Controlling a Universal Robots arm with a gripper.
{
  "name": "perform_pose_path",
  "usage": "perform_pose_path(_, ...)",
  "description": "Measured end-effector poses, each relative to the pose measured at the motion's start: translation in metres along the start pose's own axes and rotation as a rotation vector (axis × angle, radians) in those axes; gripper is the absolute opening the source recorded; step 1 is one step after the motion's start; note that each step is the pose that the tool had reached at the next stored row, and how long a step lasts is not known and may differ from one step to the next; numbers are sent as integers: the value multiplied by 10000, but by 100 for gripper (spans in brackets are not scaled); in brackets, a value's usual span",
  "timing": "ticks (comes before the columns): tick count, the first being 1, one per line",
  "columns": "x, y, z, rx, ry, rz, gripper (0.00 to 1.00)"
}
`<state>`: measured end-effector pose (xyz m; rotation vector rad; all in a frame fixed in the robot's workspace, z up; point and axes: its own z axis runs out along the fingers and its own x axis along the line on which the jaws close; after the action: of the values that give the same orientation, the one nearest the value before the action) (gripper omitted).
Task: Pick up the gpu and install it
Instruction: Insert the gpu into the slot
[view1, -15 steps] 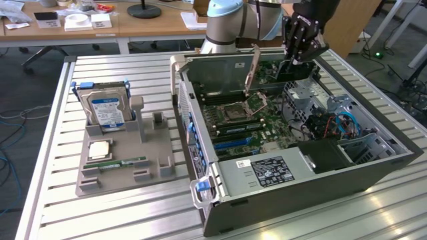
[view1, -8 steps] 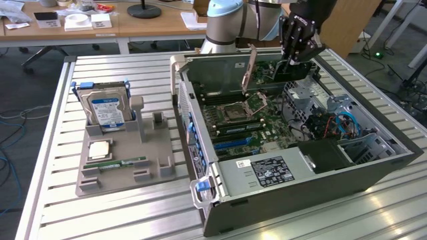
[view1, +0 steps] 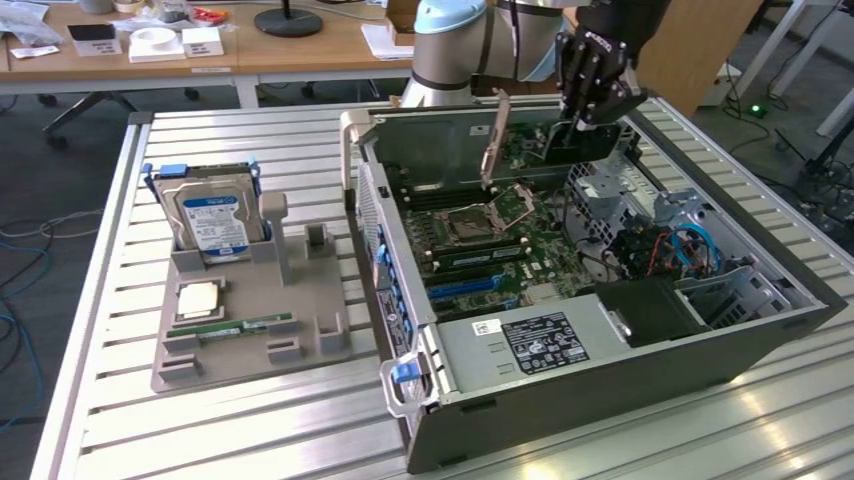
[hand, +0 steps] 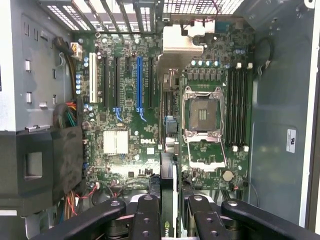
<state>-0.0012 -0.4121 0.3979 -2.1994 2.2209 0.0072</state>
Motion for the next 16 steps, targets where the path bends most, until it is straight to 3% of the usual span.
perform_pose_path(16,3,85,42,0,-3,-2,26)
